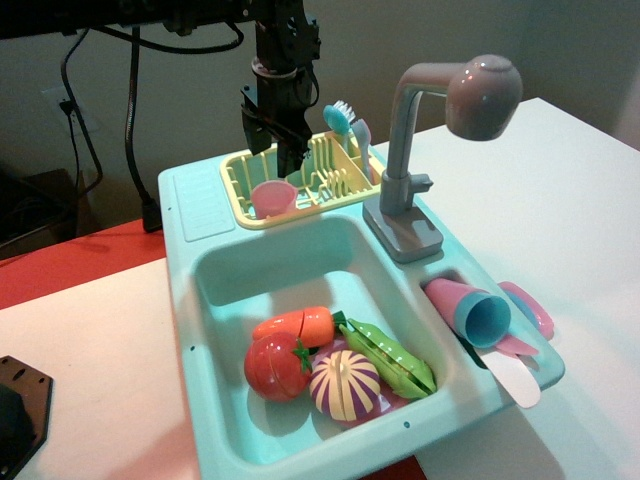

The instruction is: Put cup from drying rack to sink

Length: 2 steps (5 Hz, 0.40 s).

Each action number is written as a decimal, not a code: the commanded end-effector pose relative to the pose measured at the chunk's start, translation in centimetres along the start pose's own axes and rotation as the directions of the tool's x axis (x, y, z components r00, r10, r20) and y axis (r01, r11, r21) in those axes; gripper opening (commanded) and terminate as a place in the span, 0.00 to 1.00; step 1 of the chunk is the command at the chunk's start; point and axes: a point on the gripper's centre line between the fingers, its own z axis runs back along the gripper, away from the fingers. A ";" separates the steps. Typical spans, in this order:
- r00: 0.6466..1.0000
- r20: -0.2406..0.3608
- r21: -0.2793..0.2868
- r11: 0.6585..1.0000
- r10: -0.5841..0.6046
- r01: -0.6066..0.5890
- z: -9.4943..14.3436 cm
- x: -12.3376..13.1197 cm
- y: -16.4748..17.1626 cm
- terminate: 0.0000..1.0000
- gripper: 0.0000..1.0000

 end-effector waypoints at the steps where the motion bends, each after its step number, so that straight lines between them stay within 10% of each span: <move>1: 1.000 0.000 0.000 1.000 0.000 0.000 0.0 0.0 0.0 0.00 1.00; 2: 1.000 -0.010 -0.012 1.000 0.022 -0.022 -0.2 -0.1 -0.1 0.00 1.00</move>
